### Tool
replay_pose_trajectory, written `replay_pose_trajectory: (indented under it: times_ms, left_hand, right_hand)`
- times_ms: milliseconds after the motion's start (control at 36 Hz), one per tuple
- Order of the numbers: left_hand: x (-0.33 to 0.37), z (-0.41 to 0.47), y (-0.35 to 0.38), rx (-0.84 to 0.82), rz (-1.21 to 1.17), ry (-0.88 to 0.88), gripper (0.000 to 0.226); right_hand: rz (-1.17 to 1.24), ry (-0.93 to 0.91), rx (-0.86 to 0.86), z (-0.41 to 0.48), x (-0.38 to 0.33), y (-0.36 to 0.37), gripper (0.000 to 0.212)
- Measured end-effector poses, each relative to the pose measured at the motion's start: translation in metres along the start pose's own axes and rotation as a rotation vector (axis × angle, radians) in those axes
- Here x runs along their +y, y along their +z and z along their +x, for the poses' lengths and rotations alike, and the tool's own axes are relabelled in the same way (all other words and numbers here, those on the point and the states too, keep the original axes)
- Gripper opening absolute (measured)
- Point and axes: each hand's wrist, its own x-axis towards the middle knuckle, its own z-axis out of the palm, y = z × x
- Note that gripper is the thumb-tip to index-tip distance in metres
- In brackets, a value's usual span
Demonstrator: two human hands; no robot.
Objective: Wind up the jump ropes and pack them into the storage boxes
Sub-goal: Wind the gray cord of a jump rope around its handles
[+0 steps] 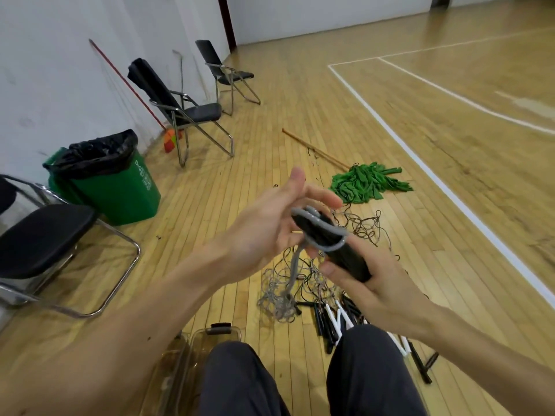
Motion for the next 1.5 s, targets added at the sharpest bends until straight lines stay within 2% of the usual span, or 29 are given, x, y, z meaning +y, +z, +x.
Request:
replay_pose_trajectory:
  times_ms: [111,167,194,250,306,389,528,667,806,917,1028,1083,1167,1333,1500]
  left_hand:
    - [-0.009,0.001,-0.001,0.038,0.005,-0.059,0.062]
    - [-0.015,0.001,-0.002,0.039,0.094,-0.092,0.065]
    - [-0.019,0.000,-0.003,0.033,0.143,-0.113,0.064]
    - [-0.025,-0.001,-0.006,0.018,0.228,-0.132,0.050]
    - [-0.030,-0.001,-0.009,0.007,0.347,-0.074,0.029]
    - [-0.034,0.000,-0.010,0.023,0.710,0.080,0.022]
    - [-0.030,0.000,-0.010,0.001,1.121,0.202,0.026]
    - [-0.021,0.002,-0.018,-0.059,1.368,0.335,0.040]
    - [-0.017,0.001,-0.025,-0.167,1.503,0.371,0.014]
    - [-0.015,0.002,-0.025,-0.229,1.540,0.368,0.010]
    - [-0.012,-0.001,-0.022,-0.286,1.478,0.286,0.034]
    - [-0.009,-0.004,-0.022,-0.310,1.405,0.226,0.036]
    - [-0.005,-0.005,-0.025,-0.326,1.263,0.166,0.025]
    - [-0.001,-0.004,-0.030,-0.314,0.889,0.152,0.010]
    - [-0.004,-0.007,-0.032,-0.350,0.505,0.094,0.016]
  right_hand:
    - [0.123,-0.009,0.037,0.003,-0.006,-0.005,0.008]
    - [0.132,0.007,0.094,0.005,-0.007,-0.012,0.026]
    - [0.142,0.026,0.118,0.007,-0.007,-0.017,0.027]
    - [0.175,0.098,0.147,0.011,-0.003,-0.026,0.011]
    - [0.157,0.178,0.152,0.014,0.006,-0.032,0.019]
    - [0.035,0.270,0.099,0.012,0.017,-0.032,0.019]
    - [-0.098,0.376,0.044,0.014,0.024,-0.027,0.027]
    - [-0.183,0.483,-0.136,0.017,0.021,-0.025,0.020]
    - [-0.252,0.541,-0.316,0.021,0.016,-0.021,0.020]
    - [-0.321,0.576,-0.559,0.027,0.011,-0.022,0.028]
    - [-0.305,0.549,-0.752,0.030,0.005,-0.028,0.030]
    - [-0.290,0.493,-0.803,0.029,0.000,-0.031,0.029]
    - [-0.301,0.412,-0.824,0.026,-0.005,-0.032,0.023]
    - [-0.340,0.277,-0.814,0.021,-0.019,-0.031,0.016]
    - [-0.421,0.102,-0.705,0.019,-0.029,-0.033,0.021]
